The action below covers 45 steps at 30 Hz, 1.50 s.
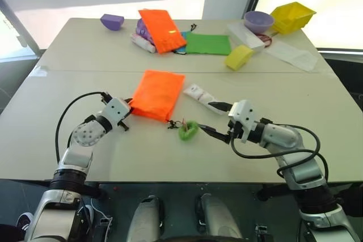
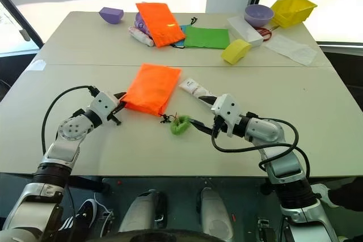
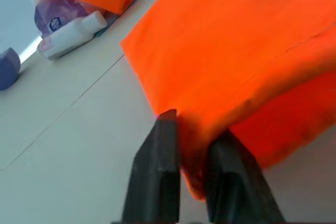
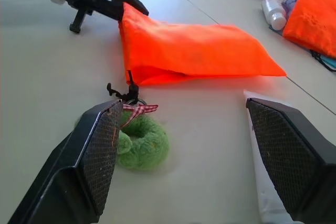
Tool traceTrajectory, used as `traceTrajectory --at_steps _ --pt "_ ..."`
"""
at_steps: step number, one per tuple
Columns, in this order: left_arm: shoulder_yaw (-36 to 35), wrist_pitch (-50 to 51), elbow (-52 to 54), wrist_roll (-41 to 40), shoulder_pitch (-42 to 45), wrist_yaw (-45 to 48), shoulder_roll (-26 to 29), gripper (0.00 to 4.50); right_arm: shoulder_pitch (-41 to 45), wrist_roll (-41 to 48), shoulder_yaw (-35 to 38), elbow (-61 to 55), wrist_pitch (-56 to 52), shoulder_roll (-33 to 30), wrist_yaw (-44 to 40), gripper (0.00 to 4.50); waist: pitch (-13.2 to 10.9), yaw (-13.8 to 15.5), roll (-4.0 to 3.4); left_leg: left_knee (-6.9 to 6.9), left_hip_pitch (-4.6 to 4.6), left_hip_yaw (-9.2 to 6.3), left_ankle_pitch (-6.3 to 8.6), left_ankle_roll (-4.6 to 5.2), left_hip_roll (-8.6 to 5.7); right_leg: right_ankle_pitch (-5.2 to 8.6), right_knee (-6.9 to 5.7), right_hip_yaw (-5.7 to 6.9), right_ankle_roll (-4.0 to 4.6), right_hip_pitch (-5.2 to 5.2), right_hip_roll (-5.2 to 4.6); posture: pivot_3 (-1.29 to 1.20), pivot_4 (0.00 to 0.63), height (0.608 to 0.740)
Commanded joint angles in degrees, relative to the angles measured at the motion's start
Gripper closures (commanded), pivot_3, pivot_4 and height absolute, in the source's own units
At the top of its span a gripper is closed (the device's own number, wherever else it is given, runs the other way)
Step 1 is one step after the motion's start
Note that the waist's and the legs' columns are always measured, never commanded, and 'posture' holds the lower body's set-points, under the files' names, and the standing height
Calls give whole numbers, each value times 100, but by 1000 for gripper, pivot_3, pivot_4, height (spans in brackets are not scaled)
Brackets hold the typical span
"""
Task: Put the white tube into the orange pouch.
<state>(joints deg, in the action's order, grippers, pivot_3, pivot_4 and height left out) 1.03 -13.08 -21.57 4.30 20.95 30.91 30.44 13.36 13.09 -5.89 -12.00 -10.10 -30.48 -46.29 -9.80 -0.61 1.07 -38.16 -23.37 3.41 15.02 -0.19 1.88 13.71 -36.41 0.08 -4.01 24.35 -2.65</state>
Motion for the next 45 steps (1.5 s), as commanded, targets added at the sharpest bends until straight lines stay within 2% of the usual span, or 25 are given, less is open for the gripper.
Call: traceTrajectory --at_steps 1,8,13,17,25,33,36,38,39,43,45 --pt "16 181 428 -204 -122 271 39 4448 79 -83 124 10 174 9 123 553 0 -2 0 0 0 2 0 0 -2 0 1 -1 0 0 0 0 150 740" --pt "-55 674 1336 -323 -444 506 205 4448 534 -821 75 562 -374 14 923 553 0 -10 0 -1 -2 9 0 0 0 0 6 -7 1 1 -8 0 150 740" --pt "-15 957 1825 -279 -643 437 156 4448 997 -782 78 318 -2368 167 1360 553 0 -11 0 0 -2 5 0 0 3 3 1 -9 7 6 -10 0 150 740" --pt "36 1070 2060 -216 -727 398 117 4448 1321 -636 73 275 -3293 258 1405 553 0 -12 -1 1 -4 5 0 0 4 4 1 -9 9 9 -13 0 150 740" --pt "77 1306 2522 -176 -956 351 89 4448 1502 -674 12 615 -3668 264 1443 553 0 -18 -1 2 -11 7 0 0 1 10 10 -8 20 9 -19 0 150 740" --pt "80 1526 2806 -168 -1076 285 37 4448 1659 -307 380 771 -4134 465 1569 553 0 -18 -1 2 -10 4 0 0 2 9 8 -7 20 9 -13 0 150 740" --pt "89 1548 2832 -162 -1087 280 30 4500 1621 -275 263 686 -4151 357 1433 1434 0 -18 -1 2 -11 6 0 0 1 2 9 -7 6 10 -13 0 150 740" --pt "81 1544 2809 -161 -1076 281 39 4500 1574 -342 108 641 -4038 278 1366 2388 0 -18 -1 2 -11 6 0 0 1 2 10 -7 6 9 -13 0 150 740" --pt "66 1539 2791 -165 -1064 277 46 4500 1548 -350 61 615 -4007 264 1343 2715 0 -18 -1 2 -11 6 0 0 1 2 10 -7 7 9 -13 0 150 740" --pt "38 1532 2776 -190 -1062 300 73 4500 1459 -342 -8 534 -3931 211 1330 2709 0 -17 -1 2 -11 5 0 0 1 3 10 -7 7 9 -10 0 150 740" --pt "41 1544 2799 -197 -1087 307 73 4500 1481 -200 216 427 -3924 228 1339 2709 0 -17 -1 2 -11 5 0 0 2 2 10 -7 6 10 -9 0 150 740"
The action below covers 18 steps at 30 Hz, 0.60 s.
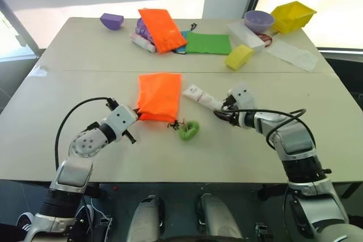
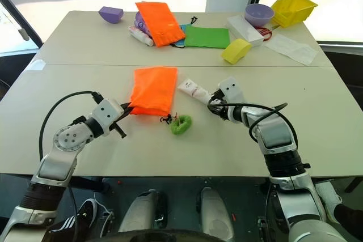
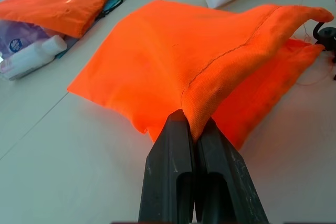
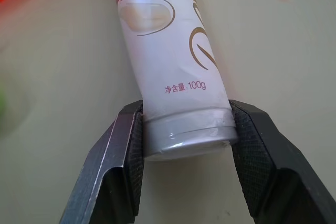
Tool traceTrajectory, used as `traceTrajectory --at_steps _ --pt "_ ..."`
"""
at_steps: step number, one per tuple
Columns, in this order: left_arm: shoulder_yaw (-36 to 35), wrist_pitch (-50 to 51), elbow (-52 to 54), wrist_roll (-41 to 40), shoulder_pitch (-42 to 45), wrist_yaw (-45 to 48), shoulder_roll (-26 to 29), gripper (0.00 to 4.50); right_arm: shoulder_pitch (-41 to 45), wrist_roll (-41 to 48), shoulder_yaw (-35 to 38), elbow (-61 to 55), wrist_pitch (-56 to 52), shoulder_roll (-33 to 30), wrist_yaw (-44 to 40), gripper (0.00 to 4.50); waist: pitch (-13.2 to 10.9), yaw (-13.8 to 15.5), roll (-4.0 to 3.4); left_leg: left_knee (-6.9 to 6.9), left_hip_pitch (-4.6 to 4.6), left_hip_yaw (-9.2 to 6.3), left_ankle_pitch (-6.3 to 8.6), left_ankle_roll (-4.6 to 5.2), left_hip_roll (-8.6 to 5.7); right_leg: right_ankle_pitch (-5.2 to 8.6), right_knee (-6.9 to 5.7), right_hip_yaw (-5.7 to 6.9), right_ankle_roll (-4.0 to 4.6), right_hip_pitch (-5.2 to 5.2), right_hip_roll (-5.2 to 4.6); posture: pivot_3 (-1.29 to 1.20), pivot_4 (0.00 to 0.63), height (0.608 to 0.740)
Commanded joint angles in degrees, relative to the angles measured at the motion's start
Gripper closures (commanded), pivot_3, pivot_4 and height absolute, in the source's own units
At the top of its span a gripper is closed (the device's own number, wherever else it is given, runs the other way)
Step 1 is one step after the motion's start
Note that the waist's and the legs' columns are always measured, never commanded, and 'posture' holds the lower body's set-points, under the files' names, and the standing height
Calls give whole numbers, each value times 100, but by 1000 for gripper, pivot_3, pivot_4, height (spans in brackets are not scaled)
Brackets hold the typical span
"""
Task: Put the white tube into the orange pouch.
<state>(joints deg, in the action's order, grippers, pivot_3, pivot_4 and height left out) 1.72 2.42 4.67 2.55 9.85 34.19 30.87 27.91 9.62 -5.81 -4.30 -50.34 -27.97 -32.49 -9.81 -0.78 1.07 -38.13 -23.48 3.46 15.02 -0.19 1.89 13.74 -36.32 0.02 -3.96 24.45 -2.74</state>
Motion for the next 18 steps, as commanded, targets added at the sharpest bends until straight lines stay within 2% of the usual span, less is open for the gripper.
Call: traceTrajectory --at_steps 1,5,8,10,12,18 --pt "-25 4 188 -27 14 -21 24 4500 17 309 365 -491 65 -22 -107 2709 0 -1 0 0 0 0 0 0 0 0 0 0 0 0 0 0 150 740" --pt "-17 51 216 -57 4 -30 -14 4500 -350 1390 736 -1642 -350 -212 -885 2709 -1 6 -2 1 -2 -1 0 0 0 -1 0 0 -4 3 1 0 150 740" --pt "-27 119 224 -93 43 -26 -32 4500 -903 2149 597 -2656 -849 -672 -1489 2709 0 22 -1 6 -3 -13 1 1 2 -1 2 5 -7 0 1 0 150 740" --pt "-18 139 234 -96 60 -7 -24 4500 -1095 2335 477 -2934 -970 -831 -1548 2709 0 14 0 8 -5 -20 1 2 2 0 6 9 -7 -3 -2 0 150 740" --pt "-6 189 275 -105 76 14 -16 4500 -1235 2095 107 -3014 -855 -960 -1402 2709 0 -4 0 8 -4 -19 1 1 1 8 6 8 8 -3 -6 0 150 740" --pt "-3 371 432 -118 82 117 54 4500 -1073 1284 -498 -2405 -677 -239 -122 2709 0 -7 0 5 0 -19 1 0 1 3 5 1 32 1 -4 0 150 740"
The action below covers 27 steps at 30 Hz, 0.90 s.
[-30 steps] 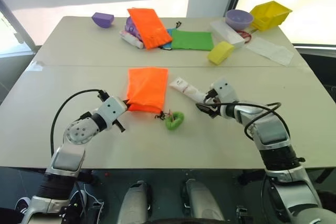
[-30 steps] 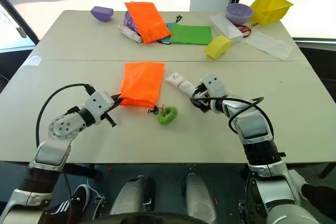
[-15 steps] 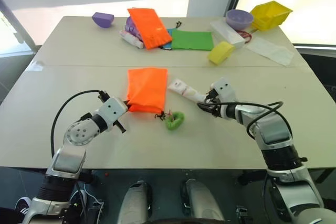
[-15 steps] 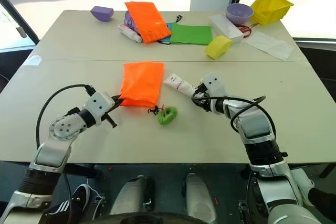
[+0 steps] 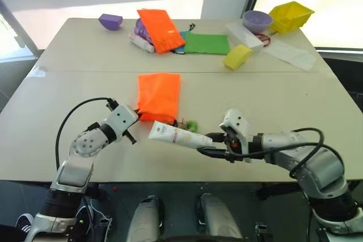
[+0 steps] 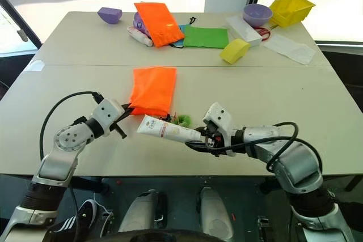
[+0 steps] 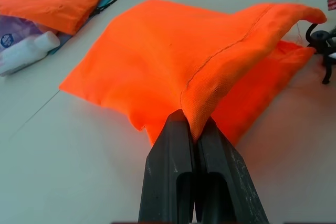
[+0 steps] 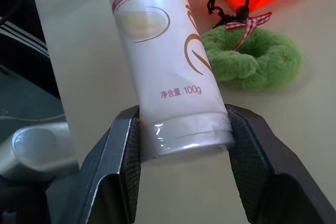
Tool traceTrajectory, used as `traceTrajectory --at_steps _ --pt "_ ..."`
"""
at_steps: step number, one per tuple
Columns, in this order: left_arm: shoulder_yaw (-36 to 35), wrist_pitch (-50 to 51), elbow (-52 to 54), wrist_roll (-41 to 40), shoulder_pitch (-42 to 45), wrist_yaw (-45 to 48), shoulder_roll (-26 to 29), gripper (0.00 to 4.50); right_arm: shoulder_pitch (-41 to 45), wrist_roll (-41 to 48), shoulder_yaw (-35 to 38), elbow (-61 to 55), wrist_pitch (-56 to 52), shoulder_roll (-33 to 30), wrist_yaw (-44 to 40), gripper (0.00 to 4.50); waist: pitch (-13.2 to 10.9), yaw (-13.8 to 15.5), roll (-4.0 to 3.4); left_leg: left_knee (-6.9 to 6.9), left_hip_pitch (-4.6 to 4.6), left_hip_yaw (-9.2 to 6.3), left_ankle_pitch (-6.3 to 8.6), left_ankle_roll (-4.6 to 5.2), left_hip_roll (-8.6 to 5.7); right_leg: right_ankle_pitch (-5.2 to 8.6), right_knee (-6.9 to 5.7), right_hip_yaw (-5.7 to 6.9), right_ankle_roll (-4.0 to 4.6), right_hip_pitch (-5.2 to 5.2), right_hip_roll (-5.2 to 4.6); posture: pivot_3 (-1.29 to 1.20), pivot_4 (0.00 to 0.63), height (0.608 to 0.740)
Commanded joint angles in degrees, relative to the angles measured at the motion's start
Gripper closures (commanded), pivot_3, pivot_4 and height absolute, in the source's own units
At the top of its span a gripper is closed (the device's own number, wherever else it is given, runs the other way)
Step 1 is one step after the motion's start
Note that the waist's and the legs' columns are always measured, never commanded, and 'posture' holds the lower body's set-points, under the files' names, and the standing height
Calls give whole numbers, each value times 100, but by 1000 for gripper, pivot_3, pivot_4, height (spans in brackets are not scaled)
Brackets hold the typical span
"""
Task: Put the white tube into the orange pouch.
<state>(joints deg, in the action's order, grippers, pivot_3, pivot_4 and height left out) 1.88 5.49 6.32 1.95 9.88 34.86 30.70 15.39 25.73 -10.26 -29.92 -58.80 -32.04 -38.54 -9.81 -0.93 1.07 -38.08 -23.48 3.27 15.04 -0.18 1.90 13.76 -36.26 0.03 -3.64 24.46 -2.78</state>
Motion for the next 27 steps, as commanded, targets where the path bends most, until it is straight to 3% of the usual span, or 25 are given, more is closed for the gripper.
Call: traceTrajectory --at_steps 1,11,17,27 --pt "-16 122 312 -59 81 57 79 4500 212 -325 8 225 153 278 590 2709 0 13 0 0 0 0 0 0 0 -1 0 0 2 1 0 0 150 740" --pt "53 722 827 -200 52 68 -76 4500 269 -448 -74 272 -72 840 1335 2709 0 21 0 1 -7 3 0 0 0 -1 9 0 -2 -1 -3 0 150 740" --pt "171 1177 1205 -322 -15 154 -123 4500 178 -502 -248 39 -228 758 1417 2709 0 16 0 1 -6 2 0 0 0 -1 7 1 -2 -1 0 0 150 740" --pt "172 1381 1287 -437 57 256 18 4500 529 -602 -246 371 -886 1599 2166 2709 2 -11 2 1 -3 -3 0 0 1 -1 5 3 -2 -1 11 0 150 740"
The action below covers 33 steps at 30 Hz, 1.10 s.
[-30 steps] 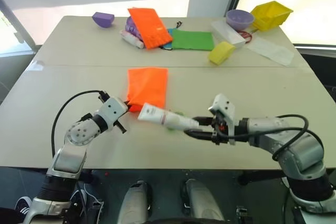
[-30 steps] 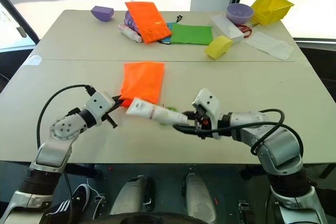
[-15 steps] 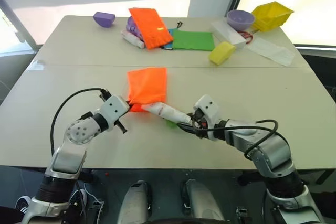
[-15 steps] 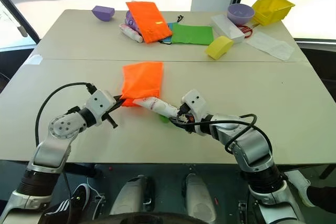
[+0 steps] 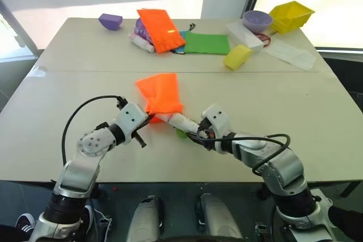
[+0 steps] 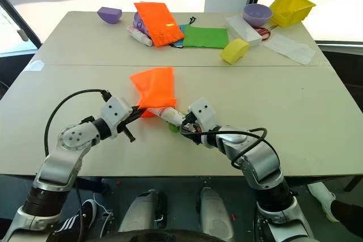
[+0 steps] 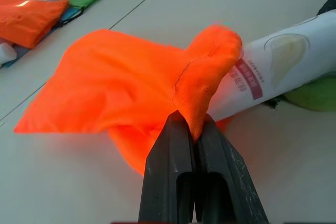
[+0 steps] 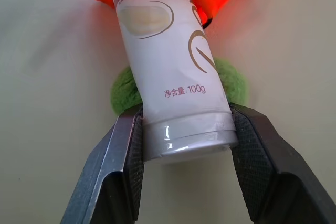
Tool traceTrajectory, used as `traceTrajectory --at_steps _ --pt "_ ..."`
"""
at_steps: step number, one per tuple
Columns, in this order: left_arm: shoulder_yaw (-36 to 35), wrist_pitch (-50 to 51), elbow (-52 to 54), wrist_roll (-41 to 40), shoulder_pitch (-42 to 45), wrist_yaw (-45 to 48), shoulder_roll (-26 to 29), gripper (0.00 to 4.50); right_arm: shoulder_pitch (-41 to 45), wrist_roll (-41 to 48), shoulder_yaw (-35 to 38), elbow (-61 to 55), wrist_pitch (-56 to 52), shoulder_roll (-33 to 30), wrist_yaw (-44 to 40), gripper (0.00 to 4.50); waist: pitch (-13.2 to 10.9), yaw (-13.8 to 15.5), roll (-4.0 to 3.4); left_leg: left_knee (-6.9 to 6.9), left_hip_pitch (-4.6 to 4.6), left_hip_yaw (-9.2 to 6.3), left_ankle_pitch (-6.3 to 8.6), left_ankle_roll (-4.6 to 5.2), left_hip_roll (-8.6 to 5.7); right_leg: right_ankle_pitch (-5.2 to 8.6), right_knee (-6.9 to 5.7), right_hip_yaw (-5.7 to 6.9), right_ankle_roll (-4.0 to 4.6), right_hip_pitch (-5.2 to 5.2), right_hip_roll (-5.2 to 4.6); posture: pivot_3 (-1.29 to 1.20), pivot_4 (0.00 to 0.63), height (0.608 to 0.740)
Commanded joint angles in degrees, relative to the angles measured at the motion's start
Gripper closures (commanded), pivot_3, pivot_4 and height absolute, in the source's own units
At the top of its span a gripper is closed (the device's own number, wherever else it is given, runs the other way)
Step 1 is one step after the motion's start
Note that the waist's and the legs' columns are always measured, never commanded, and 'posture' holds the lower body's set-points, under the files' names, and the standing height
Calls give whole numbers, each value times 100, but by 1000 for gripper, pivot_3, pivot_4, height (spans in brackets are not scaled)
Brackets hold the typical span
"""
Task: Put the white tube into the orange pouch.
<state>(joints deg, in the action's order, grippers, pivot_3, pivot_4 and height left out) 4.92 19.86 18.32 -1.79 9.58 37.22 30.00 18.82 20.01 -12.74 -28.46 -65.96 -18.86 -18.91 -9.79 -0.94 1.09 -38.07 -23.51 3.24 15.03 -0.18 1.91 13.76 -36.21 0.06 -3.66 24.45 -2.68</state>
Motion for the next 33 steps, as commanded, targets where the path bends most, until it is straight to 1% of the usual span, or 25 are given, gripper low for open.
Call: traceTrajectory --at_steps 1,3,6,8,12,15,17,20,23,26,30,31,33 --pt "-157 -76 46 -84 106 18 104 4500 297 -77 -156 315 -140 290 168 2709 0 -22 0 0 2 -1 0 0 0 0 -1 0 0 0 3 0 150 740" --pt "-154 -78 43 -121 124 18 120 4500 506 -148 -188 567 -72 534 272 2709 1 -21 1 0 4 -1 0 0 0 0 -3 -1 1 1 6 0 150 740" --pt "-130 -127 74 -92 126 53 201 4500 674 -231 -6 933 -32 967 561 2709 1 -22 1 0 6 -3 0 0 0 -1 -5 0 2 0 7 0 150 740" --pt "-217 -149 42 -150 122 68 244 4500 742 -300 -131 1098 53 1000 526 2709 1 -17 0 0 6 -5 0 0 1 -1 -6 -1 2 2 9 0 150 740" --pt "-248 -676 -99 -22 120 234 562 4500 930 -488 -101 1459 101 1274 791 2709 1 -52 0 0 6 -1 0 0 0 -1 -4 -4 1 2 8 0 150 740" --pt "-291 -885 -244 -19 152 253 664 4500 1066 -474 -117 1607 98 1491 781 2709 1 -61 0 1 6 -4 0 0 2 -1 -5 -3 3 3 8 0 150 740" --pt "-268 -1006 -318 15 138 269 699 4500 1208 -450 5 1842 138 1682 816 2709 1 -104 0 1 6 -4 0 0 2 -1 -6 -3 4 3 5 0 150 740" --pt "-223 -1100 -362 12 101 307 710 4500 1382 -519 101 2172 218 1804 895 2709 1 -180 0 1 5 -4 0 -1 2 -2 -6 -7 4 2 0 0 150 740" --pt "-214 -1083 -338 -70 76 286 645 4500 1495 -568 147 2464 303 2014 1001 2709 1 -184 -1 8 6 -6 0 -1 2 -2 -6 -8 4 6 0 0 150 740" --pt "-187 -1063 -302 -55 78 258 608 4500 1512 -598 168 2533 334 2069 989 2709 2 -177 -1 15 6 -7 0 -1 3 -2 -6 -8 4 9 0 0 150 740" --pt "-243 -1081 -249 -86 -40 327 658 4500 1554 -431 548 2493 83 2210 1031 2709 2 -177 -1 15 5 -5 1 -2 3 -2 -5 -9 5 9 -8 0 150 740" --pt "-234 -1091 -192 -133 -139 381 666 4500 1594 -406 564 2505 51 2242 999 2709 2 -184 -3 16 5 -5 1 -3 3 -2 -4 -9 5 9 -9 0 150 740" --pt "-261 -1013 -117 -266 -229 449 637 4500 1676 -495 324 2498 143 2140 872 2709 2 -195 -3 21 5 -4 2 -4 3 -2 -4 -11 6 12 -15 0 150 740"
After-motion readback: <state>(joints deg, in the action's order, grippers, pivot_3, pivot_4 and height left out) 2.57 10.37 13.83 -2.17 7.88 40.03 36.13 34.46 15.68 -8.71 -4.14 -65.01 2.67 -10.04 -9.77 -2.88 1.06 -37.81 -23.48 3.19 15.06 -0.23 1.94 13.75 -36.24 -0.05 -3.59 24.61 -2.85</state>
